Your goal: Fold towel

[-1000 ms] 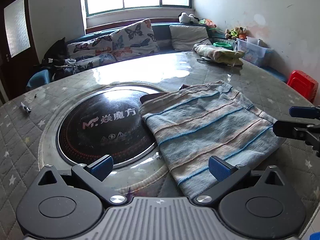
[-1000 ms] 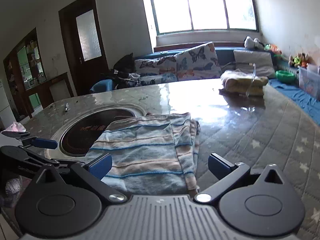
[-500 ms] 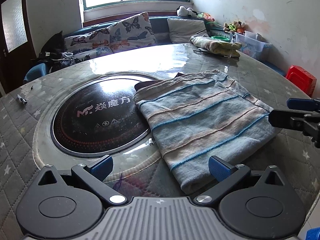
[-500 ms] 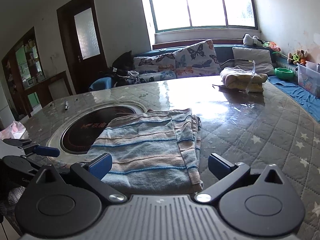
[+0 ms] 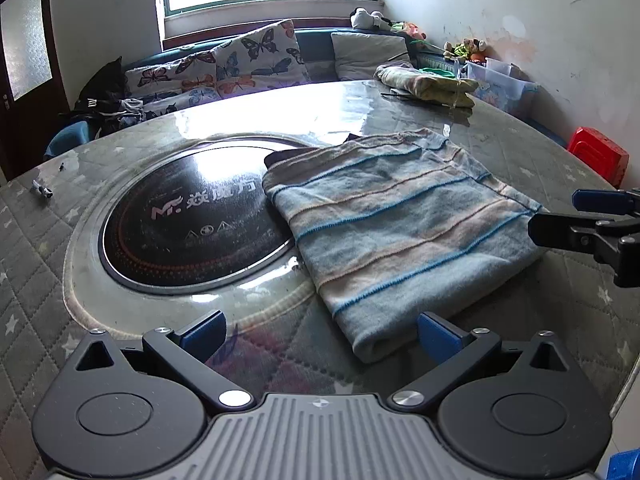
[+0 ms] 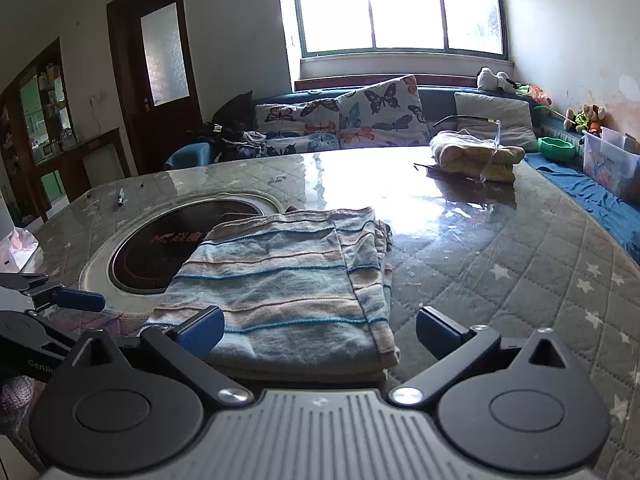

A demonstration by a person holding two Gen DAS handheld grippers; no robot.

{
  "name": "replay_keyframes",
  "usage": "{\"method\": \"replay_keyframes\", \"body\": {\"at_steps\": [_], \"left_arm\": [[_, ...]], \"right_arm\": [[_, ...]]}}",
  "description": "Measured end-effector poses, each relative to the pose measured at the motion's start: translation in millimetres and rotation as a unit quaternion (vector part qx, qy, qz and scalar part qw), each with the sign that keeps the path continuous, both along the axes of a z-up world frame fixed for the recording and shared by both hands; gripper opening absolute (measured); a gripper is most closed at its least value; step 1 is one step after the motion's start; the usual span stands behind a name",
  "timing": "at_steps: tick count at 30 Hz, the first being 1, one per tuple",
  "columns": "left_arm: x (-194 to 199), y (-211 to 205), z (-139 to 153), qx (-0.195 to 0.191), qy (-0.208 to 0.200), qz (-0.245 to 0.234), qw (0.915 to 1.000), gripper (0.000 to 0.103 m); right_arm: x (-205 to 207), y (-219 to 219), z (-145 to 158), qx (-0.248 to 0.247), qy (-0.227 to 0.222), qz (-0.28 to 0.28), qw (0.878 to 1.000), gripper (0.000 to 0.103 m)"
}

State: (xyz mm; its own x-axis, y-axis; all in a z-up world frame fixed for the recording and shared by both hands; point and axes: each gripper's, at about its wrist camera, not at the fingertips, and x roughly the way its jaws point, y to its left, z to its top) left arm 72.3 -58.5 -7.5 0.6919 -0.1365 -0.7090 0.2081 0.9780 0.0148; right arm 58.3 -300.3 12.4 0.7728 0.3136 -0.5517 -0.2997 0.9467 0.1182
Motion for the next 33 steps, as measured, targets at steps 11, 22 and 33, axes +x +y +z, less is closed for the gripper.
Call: {"method": "replay_keyframes", "body": {"at_steps": [11,22,33], "left_arm": [[-6.0,-2.7,1.3,0.001,0.002,-0.006,1.0000,0.103],[-3.1,-3.8,0.2,-0.003,0.011,-0.009,0.9999,0.103],[7.1,1.1,-3.0,-0.009,0.027,-0.001,0.9996,0.103]], "right_arm": [[-7.7,-1.5,-3.0,0.012,0.009,-0.004,1.000,0.103],[-7.0,1.6,-3.6,0.006,0.012,0.002,1.000,0.103],[2.6,3.8,-6.4,0.004,0.022,0.010,1.000,0.103]]}}
